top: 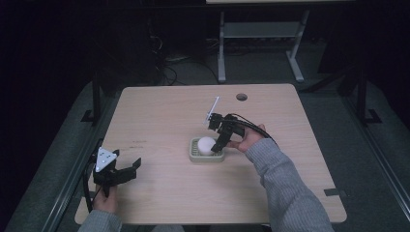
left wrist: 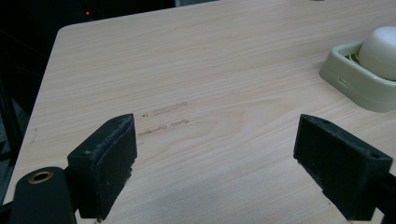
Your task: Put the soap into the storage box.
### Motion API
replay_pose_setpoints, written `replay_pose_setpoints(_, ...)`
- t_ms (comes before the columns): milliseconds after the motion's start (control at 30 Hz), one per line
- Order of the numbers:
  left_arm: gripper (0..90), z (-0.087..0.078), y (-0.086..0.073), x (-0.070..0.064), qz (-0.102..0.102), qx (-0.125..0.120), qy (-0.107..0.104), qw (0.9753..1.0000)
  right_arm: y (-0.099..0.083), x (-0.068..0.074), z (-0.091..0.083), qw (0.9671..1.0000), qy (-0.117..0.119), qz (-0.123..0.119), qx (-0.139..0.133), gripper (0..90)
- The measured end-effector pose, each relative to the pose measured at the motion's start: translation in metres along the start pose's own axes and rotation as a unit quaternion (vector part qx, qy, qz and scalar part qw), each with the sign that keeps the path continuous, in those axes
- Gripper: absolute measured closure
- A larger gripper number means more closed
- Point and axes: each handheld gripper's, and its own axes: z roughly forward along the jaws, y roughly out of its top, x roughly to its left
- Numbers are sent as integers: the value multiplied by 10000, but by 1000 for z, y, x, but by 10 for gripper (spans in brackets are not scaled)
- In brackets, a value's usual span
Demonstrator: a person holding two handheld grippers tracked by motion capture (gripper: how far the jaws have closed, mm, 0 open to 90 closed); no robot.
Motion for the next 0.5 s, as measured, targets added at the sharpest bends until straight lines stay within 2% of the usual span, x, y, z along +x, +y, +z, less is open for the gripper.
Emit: replay_pose_setpoints(500, 129, 0, 0, 0, 8, -1, 8, 10000, -15, -2, -7, 9999, -32, 125, -62, 205)
